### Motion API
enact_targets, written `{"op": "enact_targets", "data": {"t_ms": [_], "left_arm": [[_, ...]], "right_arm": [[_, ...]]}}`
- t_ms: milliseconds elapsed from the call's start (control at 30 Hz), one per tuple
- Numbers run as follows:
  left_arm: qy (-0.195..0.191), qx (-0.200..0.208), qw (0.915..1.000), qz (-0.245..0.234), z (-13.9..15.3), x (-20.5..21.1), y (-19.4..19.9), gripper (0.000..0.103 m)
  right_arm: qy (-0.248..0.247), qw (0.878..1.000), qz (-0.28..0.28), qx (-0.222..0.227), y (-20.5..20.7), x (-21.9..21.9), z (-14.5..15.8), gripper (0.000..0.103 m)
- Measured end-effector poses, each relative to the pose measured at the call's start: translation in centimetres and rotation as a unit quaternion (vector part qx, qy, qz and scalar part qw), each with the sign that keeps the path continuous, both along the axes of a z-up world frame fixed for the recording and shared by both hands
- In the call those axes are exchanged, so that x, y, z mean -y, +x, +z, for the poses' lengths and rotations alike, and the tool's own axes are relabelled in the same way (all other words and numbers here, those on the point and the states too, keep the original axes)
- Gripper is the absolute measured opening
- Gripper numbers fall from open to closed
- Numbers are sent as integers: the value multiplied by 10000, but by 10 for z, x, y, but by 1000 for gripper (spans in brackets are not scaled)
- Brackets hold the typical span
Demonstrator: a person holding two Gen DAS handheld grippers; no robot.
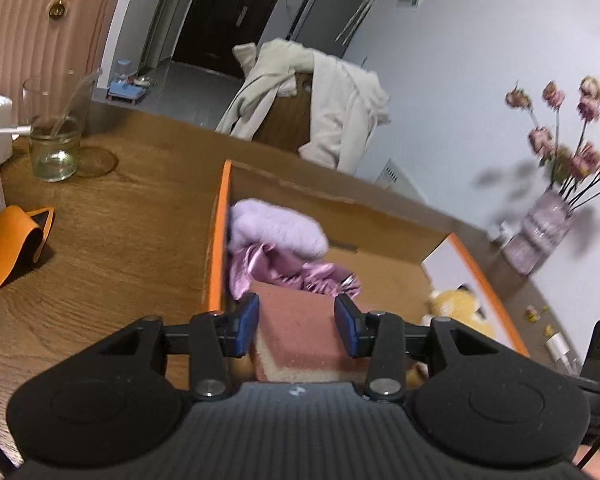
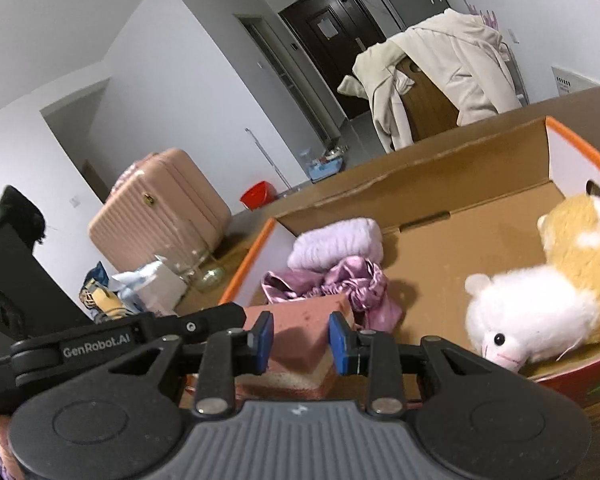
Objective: Organize soft objects
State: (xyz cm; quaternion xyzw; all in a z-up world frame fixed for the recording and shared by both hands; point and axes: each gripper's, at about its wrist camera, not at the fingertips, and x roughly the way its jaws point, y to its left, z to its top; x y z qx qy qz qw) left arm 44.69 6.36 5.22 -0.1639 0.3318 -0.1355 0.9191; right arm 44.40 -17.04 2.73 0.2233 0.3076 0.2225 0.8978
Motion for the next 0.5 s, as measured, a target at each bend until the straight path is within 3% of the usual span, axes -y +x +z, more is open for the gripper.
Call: {"op": "enact_targets", "data": {"t_ms": [267,500], "left_arm": [[246,227,9994,43,7,5,-17,52],[299,568,9979,107,43,0,-57,57]], "right_arm": [[-586,9980,208,114,-7,-16,0,41],[-505,9969,18,599,-46,7,45,43]]}}
